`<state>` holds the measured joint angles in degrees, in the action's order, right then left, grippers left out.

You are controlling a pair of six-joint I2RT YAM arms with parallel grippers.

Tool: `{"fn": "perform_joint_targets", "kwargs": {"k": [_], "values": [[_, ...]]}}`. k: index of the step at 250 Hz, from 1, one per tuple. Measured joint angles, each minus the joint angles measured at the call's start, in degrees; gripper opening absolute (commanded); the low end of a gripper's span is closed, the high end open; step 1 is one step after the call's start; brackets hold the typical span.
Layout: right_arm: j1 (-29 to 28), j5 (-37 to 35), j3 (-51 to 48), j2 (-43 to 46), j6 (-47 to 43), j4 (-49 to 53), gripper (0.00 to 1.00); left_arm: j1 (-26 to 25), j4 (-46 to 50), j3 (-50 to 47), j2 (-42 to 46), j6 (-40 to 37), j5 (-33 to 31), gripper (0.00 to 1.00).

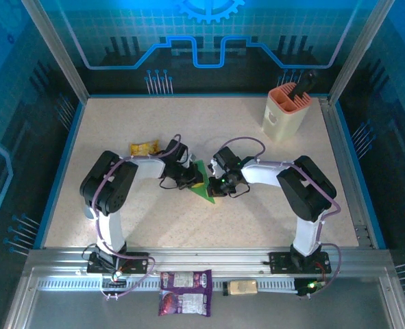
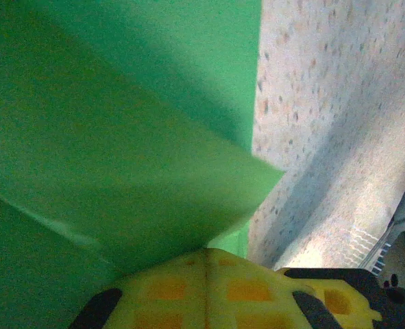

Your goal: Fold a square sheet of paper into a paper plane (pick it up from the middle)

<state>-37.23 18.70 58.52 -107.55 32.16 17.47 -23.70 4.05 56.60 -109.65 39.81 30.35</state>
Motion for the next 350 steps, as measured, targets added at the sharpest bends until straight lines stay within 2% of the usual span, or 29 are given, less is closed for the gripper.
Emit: {"fn": "perform_joint_targets", "kwargs": {"k": [64, 111, 196, 228, 350], "values": [[0.57, 1.33, -0.50, -0.15, 0.46, -0.66, 0.06, 5.68, -0.26, 1.57, -1.16, -2.58, -0.24, 0.07], [0.57, 1.33, -0.57, -0.15, 0.63, -0.70, 0.06, 7.93, 1.09, 4.63, -2.78, -4.31, -1.84, 0.07], [0.68, 1.66, -1.62, 0.33, 1.09, -2.25, 0.06, 8.68, 3.02, 7.04, -3.58, -7.19, -4.63, 0.08], [0.81, 1.95, -2.05, 0.57, 1.29, -3.02, 0.07, 8.72, 2.80, 7.04, -3.58, -7.19, -5.11, 0.12], [1.62, 4.24, -3.74, 1.09, 1.53, -6.21, 0.09, 9.86, -5.33, 5.38, -3.54, -5.25, -7.04, 0.18]]}}
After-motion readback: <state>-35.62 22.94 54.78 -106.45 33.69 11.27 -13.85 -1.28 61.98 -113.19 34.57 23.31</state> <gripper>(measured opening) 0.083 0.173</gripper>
